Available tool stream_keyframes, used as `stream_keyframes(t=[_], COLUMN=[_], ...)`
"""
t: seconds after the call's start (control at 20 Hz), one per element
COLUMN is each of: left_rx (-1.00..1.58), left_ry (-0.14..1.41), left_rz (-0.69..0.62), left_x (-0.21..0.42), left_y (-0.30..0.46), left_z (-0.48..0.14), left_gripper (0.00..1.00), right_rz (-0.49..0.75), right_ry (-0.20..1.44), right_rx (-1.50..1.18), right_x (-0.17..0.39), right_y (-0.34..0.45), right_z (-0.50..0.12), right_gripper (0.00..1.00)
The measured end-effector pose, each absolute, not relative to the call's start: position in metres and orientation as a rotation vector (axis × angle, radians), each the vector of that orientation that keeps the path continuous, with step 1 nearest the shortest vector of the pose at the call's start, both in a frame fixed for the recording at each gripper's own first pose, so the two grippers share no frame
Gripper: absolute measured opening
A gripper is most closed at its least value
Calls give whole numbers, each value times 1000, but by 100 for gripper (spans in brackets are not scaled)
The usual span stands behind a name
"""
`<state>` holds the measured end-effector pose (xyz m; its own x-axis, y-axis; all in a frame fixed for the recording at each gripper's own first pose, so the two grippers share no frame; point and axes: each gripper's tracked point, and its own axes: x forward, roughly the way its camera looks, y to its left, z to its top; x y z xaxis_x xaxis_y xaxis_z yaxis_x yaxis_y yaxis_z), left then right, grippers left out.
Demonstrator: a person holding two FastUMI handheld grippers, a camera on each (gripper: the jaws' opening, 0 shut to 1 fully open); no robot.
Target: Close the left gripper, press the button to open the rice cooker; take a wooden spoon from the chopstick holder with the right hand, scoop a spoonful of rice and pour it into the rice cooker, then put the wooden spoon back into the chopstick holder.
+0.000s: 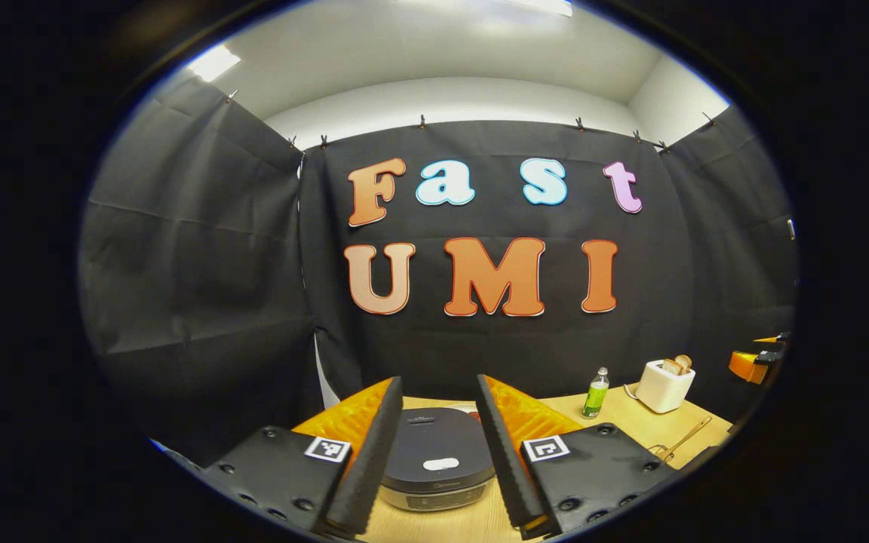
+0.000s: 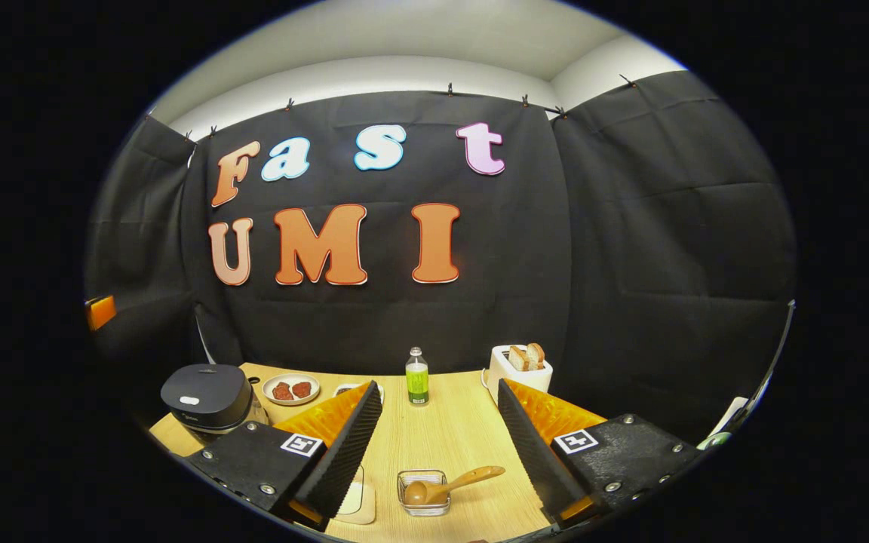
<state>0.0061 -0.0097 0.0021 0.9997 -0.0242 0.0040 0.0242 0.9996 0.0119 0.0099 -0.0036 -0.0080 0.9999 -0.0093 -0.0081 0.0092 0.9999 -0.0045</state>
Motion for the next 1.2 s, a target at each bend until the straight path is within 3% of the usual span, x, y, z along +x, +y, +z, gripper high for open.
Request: stream_keyframes(t=[0.2, 0.3, 0.35, 0.45, 0.6, 0.65, 0.7, 0.85, 0.95, 1.0, 1.2], left_rx=[-5, -12, -4, 6, -24, -24, -15, -24, -60, -69, -65], left_ry=[-2, -15, -6, 2, 34, 43, 53, 124, 177, 194, 247], left_rz=[-35, -25, -28, -28, -54, -58, -67, -109, -134, -138, -136], left_x=[8, 10, 4, 6, 3, 8, 11, 22, 34, 40, 64], left_y=[-8, -4, -5, -2, -12, -14, -15, -25, -32, -33, -31], left_z=[-1, 6, 3, 1, -5, -10, -13, -36, -50, -54, -78], left_gripper=[58, 8, 5, 5, 8, 4, 4, 4, 8, 4, 4], right_rz=[-6, -7, -6, -6, -1, 0, 1, 3, 4, 4, -3], right_ry=[12, 12, 11, 14, 16, 18, 18, 28, 34, 35, 35], right_rx=[-7, -12, -16, -22, -23, -25, -27, -21, -20, -21, -25], right_x=[10, 9, 9, 9, 9, 10, 9, 11, 11, 11, 11], right_y=[-2, -1, 0, 1, 4, 5, 6, 8, 9, 8, 6], right_z=[-9, -9, -10, -10, -11, -11, -12, -14, -15, -16, -17], right_gripper=[96, 96, 96, 100, 96, 100, 96, 96, 96, 96, 96])
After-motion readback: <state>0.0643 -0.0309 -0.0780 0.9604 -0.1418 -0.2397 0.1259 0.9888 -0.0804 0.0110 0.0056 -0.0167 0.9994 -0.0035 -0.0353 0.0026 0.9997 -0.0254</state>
